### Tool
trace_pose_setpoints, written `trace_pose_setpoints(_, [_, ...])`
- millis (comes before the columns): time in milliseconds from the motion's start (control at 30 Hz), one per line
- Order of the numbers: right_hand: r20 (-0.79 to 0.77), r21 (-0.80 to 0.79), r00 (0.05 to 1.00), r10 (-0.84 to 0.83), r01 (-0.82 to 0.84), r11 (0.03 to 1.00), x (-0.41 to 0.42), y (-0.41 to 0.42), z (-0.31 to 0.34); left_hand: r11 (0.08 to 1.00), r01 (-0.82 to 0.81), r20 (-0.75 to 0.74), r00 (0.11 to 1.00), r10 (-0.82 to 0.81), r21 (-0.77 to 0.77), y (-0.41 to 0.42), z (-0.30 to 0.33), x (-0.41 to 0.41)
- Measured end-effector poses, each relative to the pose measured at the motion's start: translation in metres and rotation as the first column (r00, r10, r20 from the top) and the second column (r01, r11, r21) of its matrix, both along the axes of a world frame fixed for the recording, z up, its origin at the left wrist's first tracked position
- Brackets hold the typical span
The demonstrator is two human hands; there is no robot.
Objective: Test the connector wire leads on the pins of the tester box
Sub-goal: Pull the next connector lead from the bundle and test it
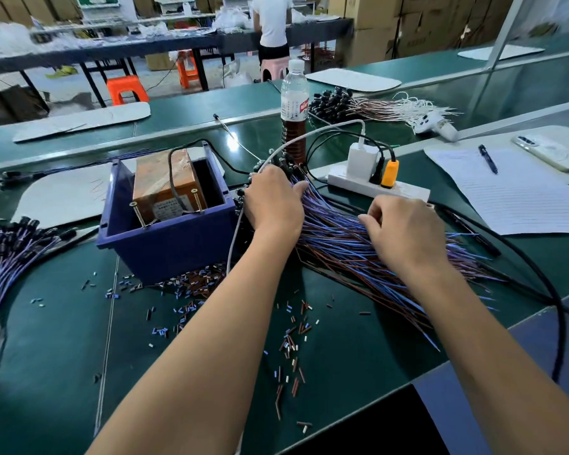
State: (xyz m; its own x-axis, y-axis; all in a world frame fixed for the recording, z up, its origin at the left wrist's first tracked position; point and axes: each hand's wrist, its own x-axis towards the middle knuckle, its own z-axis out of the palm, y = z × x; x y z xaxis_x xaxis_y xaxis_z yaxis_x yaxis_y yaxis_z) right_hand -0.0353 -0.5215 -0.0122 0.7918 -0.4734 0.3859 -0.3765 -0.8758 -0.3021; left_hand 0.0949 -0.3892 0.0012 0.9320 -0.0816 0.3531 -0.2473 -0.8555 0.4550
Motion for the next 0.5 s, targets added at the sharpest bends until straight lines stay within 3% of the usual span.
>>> trace_pose_setpoints(100, [0.030, -0.032, 1.000, -0.006, 0.007, 0.999, 0.000, 0.004, -0.007, 0.983, -0.004, 0.024, 1.000, 0.000, 0.185, 0.005, 0.001, -0.005])
trace_pose_setpoints(200, [0.010, -0.047, 0.999, -0.042, 0.043, 0.998, 0.000, 0.005, -0.010, 0.972, 0.020, 0.020, 0.999, -0.026, 0.236, 0.012, 0.005, -0.012])
trace_pose_setpoints(333, [0.025, -0.017, 1.000, -0.004, 0.004, 1.000, 0.009, 0.012, -0.007, 0.961, 0.108, -0.166, 0.984, -0.066, 0.256, 0.022, 0.004, -0.019])
trace_pose_setpoints(433, [-0.217, 0.073, 0.971, 0.104, -0.090, 0.993, 0.024, 0.022, -0.001, 0.948, 0.184, -0.382, 0.921, -0.073, 0.261, 0.029, -0.002, -0.023])
trace_pose_setpoints(500, [-0.405, 0.091, 0.900, 0.162, -0.137, 0.986, 0.032, 0.027, 0.000, 0.972, 0.197, -0.507, 0.855, -0.107, 0.126, 0.030, -0.006, -0.026])
